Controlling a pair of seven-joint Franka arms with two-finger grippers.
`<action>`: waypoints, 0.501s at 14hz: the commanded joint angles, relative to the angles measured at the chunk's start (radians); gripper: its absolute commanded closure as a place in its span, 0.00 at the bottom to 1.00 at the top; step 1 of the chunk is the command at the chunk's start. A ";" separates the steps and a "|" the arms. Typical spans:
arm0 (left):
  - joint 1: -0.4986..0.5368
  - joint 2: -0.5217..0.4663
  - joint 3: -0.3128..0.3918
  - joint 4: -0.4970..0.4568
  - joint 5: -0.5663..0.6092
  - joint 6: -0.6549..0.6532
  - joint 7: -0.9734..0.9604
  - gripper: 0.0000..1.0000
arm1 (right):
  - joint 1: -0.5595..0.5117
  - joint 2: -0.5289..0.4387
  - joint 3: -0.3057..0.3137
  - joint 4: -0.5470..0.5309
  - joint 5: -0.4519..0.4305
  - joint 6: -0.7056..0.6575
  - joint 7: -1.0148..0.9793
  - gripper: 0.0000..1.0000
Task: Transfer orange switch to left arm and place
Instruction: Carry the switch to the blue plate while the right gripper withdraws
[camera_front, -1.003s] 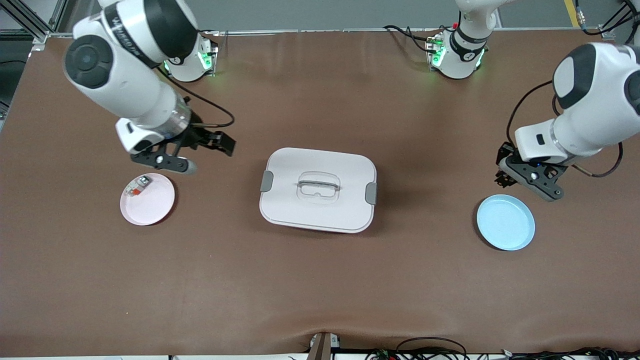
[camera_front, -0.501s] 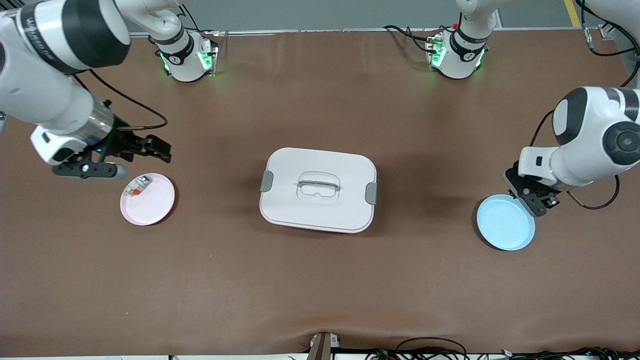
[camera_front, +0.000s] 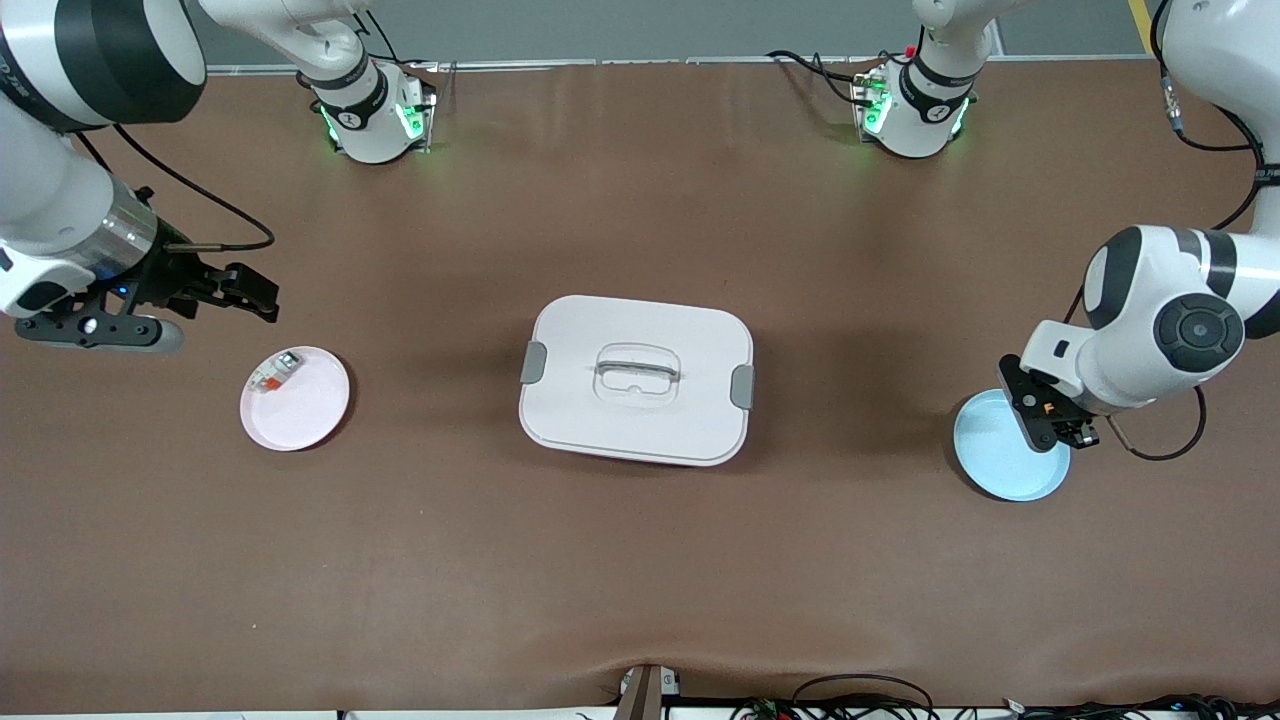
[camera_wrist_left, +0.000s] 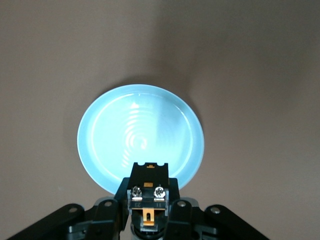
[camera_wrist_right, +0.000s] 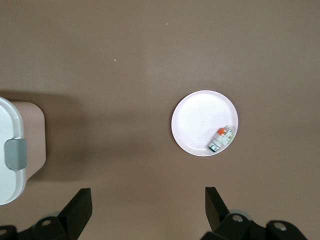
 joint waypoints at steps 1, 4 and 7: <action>0.011 0.050 -0.003 0.024 0.024 0.039 0.127 1.00 | -0.035 0.000 0.018 0.070 -0.032 -0.044 -0.007 0.00; 0.018 0.093 -0.002 0.024 0.094 0.089 0.200 1.00 | -0.083 0.002 0.019 0.091 -0.013 -0.038 -0.004 0.00; 0.037 0.138 -0.002 0.022 0.130 0.146 0.202 1.00 | -0.101 0.005 0.019 0.142 -0.013 -0.040 -0.004 0.00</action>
